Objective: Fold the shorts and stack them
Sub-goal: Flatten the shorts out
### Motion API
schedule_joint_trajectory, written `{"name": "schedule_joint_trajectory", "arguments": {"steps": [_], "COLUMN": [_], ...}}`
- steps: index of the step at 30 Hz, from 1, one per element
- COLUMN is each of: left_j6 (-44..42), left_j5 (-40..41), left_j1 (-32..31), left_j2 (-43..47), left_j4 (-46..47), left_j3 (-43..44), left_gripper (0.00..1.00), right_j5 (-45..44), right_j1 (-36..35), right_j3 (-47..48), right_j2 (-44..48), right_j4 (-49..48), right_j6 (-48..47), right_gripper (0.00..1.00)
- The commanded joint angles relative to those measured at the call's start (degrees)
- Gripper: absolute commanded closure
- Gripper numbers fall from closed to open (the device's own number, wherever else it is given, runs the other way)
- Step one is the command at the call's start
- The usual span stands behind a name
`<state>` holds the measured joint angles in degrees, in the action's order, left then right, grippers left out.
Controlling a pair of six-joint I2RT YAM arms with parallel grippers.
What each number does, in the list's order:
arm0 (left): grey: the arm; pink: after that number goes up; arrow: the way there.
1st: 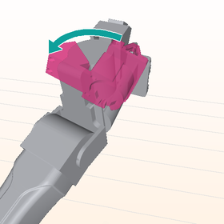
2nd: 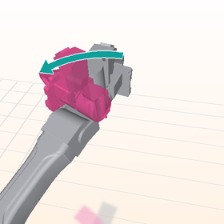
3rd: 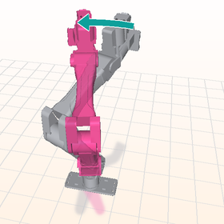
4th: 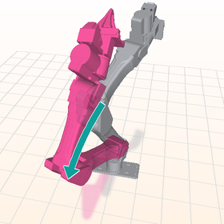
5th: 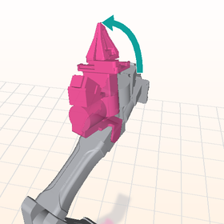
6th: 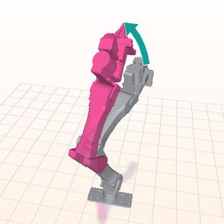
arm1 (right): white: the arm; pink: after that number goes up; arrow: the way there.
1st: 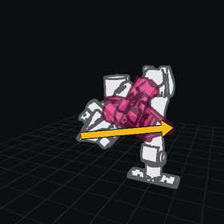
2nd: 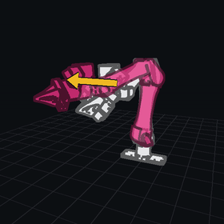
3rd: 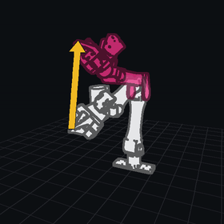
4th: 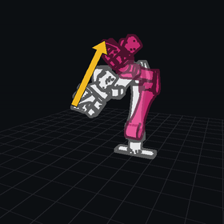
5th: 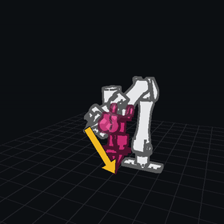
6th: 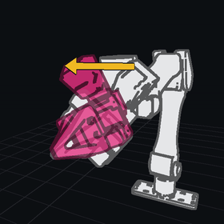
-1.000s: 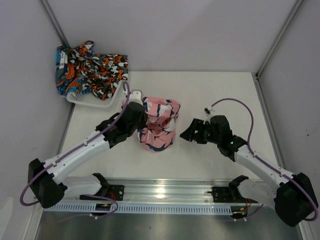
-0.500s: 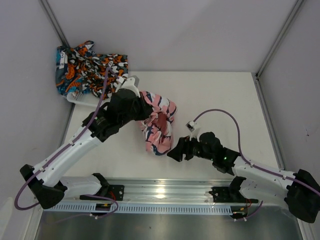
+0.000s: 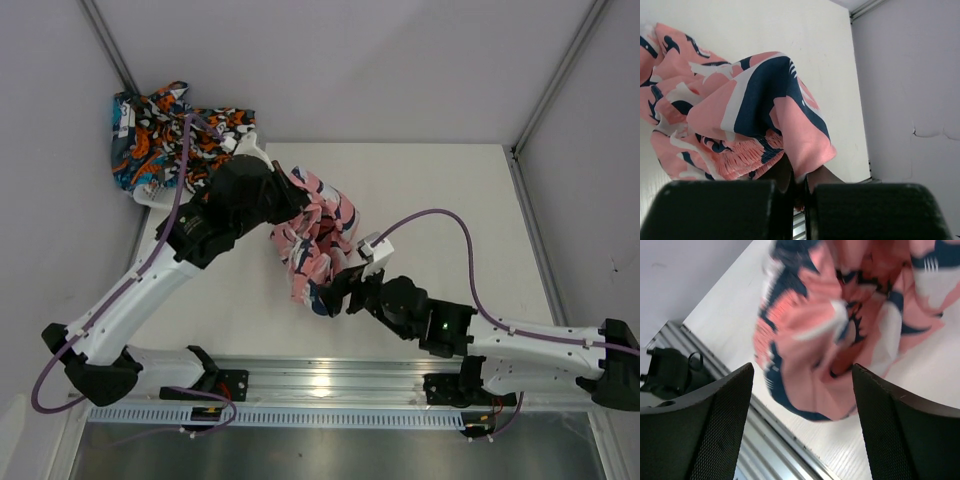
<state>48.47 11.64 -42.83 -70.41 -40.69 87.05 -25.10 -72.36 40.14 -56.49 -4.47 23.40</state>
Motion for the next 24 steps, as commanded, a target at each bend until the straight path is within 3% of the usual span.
{"name": "schedule_joint_trajectory", "arguments": {"steps": [1,9,17,24], "left_j6": [3.73,4.44,4.97,4.88], "left_j5": [1.45,1.11,0.49,0.58], "left_j1": [0.20,0.20,0.03,0.03], "left_j2": [-0.78,-1.22,-1.39,-1.04], "left_j4": [0.26,2.28,2.63,2.72], "left_j3": [0.14,-1.44,-1.53,-1.70], "left_gripper": [1.00,1.00,1.00,1.00], "right_j5": [-13.38,-13.92,-19.90,-20.59], "right_j1": [-3.66,-4.46,-2.53,-1.83], "right_j3": [5.82,12.24,17.42,19.79], "right_j2": [-3.62,-13.29,-23.21,-27.17], "right_j4": [1.57,4.12,10.53,11.76], "right_j6": [-4.58,-5.56,-3.36,-2.75], "right_gripper": [0.18,0.17,0.17,0.18]}}
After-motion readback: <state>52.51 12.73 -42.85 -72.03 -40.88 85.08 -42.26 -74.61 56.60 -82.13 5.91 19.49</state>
